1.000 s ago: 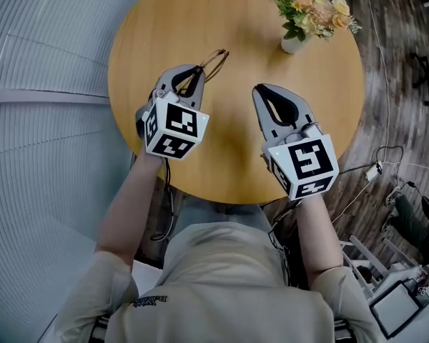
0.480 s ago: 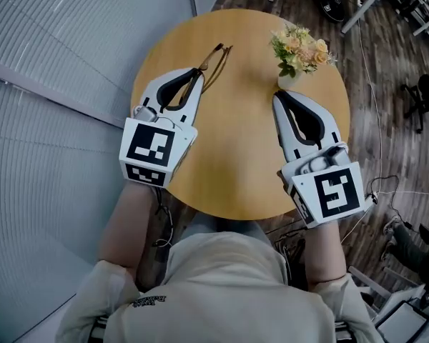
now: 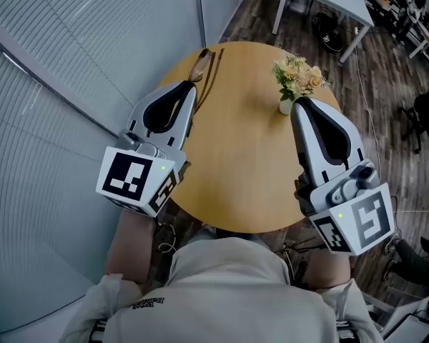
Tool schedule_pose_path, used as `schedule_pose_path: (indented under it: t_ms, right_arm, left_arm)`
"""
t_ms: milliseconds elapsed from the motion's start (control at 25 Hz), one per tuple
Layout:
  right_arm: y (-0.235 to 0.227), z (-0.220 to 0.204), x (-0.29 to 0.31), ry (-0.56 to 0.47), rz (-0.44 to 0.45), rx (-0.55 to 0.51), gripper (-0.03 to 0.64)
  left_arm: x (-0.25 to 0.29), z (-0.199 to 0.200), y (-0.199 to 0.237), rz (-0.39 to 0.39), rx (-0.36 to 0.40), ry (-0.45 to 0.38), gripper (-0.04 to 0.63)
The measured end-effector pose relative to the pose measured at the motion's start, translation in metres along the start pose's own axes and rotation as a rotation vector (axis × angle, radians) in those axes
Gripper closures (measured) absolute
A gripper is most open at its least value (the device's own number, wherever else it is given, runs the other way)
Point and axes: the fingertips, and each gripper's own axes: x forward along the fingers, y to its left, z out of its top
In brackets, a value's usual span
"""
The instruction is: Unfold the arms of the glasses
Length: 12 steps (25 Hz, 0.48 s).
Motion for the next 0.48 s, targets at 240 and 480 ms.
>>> schedule_pose_path:
  t_ms: [240,480]
  right_arm:
    - [0.011,0.019,-0.009,-0.036,0.018,-0.016,0.583]
    - [0.018,0.022,-0.014,-0.036,0.044,-0.022,0.583]
  left_arm:
    - [-0.036,0.034,0.008,0.045,-0.051,-0.093,0.554]
    - [-0.062,0.036,0.009,0.057,-0.162,-0.133,0.554]
